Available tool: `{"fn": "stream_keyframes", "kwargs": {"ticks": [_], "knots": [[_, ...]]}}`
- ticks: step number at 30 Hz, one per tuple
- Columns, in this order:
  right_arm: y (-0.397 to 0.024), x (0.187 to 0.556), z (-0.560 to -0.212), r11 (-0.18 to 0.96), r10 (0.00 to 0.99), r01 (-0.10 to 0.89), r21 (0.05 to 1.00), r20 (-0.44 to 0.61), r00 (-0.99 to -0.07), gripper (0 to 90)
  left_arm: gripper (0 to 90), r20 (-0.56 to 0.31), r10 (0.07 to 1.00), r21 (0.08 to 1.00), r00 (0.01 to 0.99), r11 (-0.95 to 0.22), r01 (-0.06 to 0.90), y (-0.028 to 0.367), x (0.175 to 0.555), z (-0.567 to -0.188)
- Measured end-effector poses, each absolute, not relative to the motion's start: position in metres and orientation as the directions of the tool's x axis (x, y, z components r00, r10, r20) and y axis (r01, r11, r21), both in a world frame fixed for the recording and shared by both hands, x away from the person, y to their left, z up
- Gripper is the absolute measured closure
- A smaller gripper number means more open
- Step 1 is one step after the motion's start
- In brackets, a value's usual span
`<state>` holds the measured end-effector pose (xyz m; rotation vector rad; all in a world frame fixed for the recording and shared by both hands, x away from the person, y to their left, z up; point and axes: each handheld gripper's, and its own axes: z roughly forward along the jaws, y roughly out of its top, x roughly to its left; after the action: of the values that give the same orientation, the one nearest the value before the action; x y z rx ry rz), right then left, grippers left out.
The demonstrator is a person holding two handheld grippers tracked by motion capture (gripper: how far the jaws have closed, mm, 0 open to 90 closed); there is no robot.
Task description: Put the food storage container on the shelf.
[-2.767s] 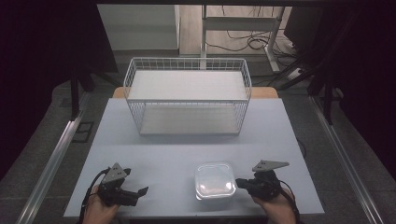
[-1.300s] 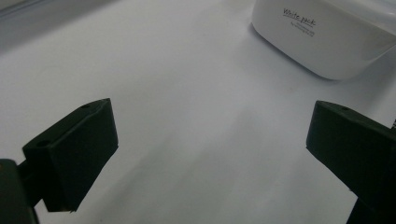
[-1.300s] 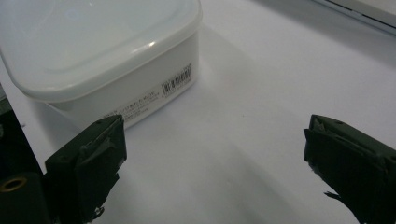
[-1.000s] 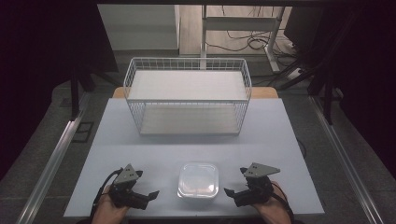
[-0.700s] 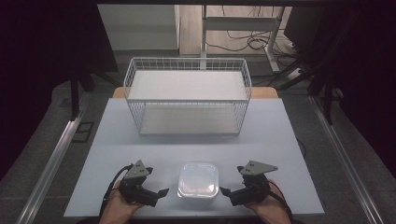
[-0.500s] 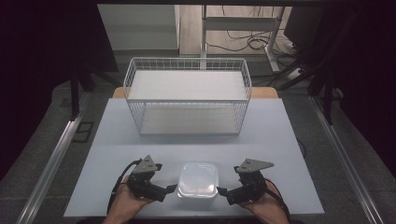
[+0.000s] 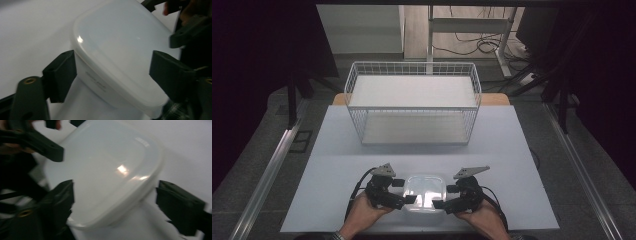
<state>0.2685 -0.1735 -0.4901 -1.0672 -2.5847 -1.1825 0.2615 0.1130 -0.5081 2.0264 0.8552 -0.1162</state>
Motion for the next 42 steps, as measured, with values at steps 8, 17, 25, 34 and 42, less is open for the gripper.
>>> {"fn": "stream_keyframes", "kwargs": {"ticks": [8, 17, 25, 34, 42], "knots": [[-0.183, 0.259, -0.481, 0.444, 0.567, 0.655, 0.611, 0.374, -0.734, 44.1, 38.3, -0.415, 0.538, 0.694, 0.734, -0.334, 0.637, 0.123, 0.242, -0.503], [-0.188, 0.245, -0.468, 0.370, 0.623, 0.685, 0.628, 0.380, -0.684, 70.5, 67.1, -0.362, 0.619, 0.696, 0.697, -0.319, 0.644, 0.127, 0.230, -0.487], [-0.188, 0.247, -0.468, 0.319, 0.661, 0.659, 0.681, 0.337, -0.670, 78.7, 79.4, -0.340, 0.663, 0.713, 0.667, -0.282, 0.642, 0.126, 0.230, -0.488], [-0.183, 0.257, -0.469, 0.306, 0.683, 0.642, 0.702, 0.307, -0.662, 77.2, 79.9, -0.351, 0.671, 0.728, 0.653, -0.243, 0.641, 0.128, 0.235, -0.485], [-0.181, 0.268, -0.457, 0.284, 0.673, 0.602, 0.746, 0.292, -0.679, 77.6, 80.3, -0.329, 0.680, 0.761, 0.655, -0.220, 0.611, 0.134, 0.245, -0.468]]}}
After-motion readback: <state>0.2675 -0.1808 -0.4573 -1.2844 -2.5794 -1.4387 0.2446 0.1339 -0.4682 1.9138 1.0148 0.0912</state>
